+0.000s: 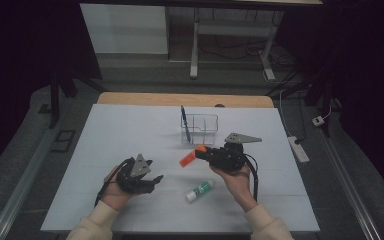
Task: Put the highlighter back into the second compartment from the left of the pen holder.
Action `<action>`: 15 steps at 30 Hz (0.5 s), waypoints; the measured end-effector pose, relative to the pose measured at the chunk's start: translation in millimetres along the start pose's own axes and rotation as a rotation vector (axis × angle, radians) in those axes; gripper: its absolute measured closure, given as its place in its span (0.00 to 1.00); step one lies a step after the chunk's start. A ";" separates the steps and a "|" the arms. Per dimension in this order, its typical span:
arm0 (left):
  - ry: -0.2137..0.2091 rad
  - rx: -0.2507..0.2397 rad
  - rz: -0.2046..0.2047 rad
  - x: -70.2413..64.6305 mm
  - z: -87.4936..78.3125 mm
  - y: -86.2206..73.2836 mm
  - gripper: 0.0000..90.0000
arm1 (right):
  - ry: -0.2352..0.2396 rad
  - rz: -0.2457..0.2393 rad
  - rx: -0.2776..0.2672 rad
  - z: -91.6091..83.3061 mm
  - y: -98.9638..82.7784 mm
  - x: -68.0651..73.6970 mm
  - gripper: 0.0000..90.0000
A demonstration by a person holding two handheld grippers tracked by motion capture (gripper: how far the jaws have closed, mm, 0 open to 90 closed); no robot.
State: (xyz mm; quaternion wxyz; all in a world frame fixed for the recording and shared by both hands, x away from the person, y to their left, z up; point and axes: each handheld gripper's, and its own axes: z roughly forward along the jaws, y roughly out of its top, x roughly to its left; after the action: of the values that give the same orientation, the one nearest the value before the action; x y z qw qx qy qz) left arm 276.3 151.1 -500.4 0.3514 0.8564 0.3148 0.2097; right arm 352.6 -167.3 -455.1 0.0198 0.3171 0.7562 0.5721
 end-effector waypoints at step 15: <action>0.029 0.030 -0.076 8.1 -25.8 -46.0 0.39 | -0.036 -0.010 -0.038 -11.0 7.1 -4.8 0.79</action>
State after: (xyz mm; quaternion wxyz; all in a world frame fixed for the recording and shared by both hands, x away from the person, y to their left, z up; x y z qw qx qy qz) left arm 249.1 194.4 -515.9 0.3415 0.8461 0.3551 0.2037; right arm 355.3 -178.0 -446.7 0.0422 0.3231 0.7462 0.5805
